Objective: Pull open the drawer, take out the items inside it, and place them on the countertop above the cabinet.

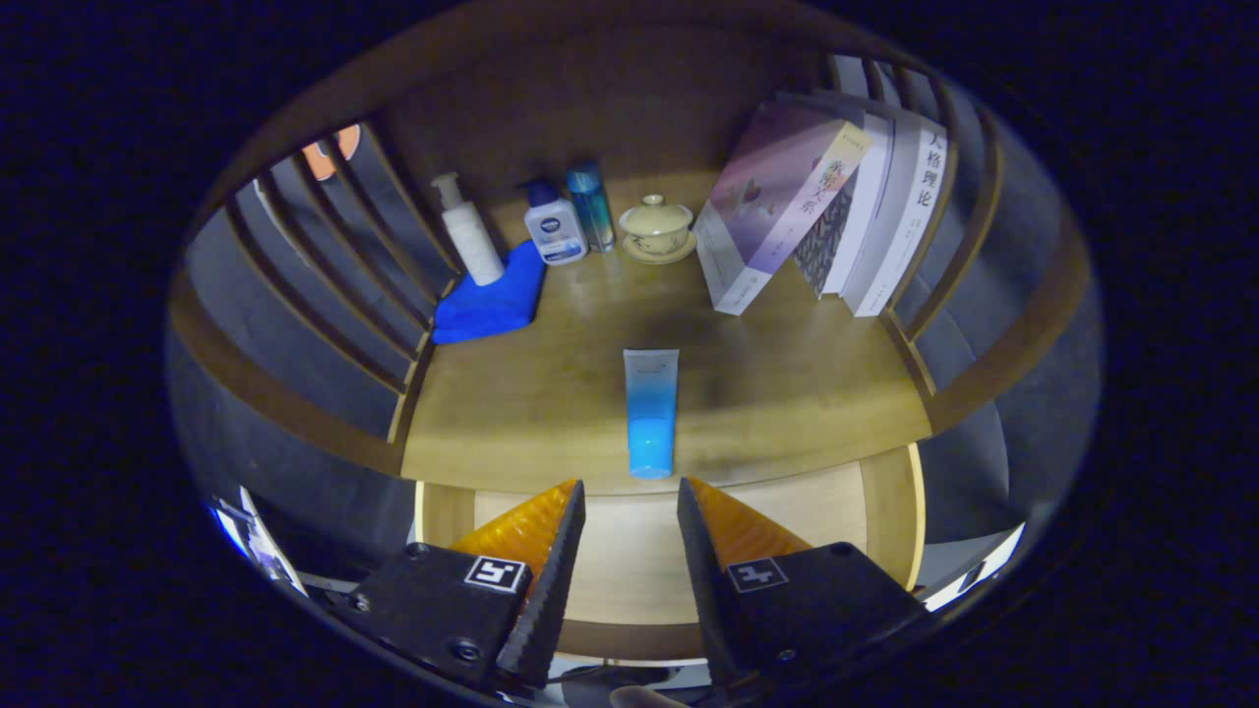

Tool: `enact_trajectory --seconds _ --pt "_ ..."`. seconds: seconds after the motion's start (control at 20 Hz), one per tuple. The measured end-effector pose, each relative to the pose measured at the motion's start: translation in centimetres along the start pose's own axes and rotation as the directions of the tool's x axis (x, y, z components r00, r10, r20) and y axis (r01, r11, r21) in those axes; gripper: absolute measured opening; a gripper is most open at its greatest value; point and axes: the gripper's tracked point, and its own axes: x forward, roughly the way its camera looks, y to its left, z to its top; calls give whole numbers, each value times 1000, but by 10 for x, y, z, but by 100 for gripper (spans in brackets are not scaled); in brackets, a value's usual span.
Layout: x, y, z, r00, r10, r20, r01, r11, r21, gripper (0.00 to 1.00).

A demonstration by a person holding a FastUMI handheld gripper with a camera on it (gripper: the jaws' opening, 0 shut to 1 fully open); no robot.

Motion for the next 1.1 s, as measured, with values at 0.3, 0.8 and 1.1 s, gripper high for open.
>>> enact_trajectory --seconds 0.3,0.8,1.1 --pt "-37 15 -30 962 89 257 -72 995 -75 60" --pt "-125 3 -94 680 202 705 -185 977 -101 99" --pt "-128 -7 -143 581 193 791 -179 978 -107 99"
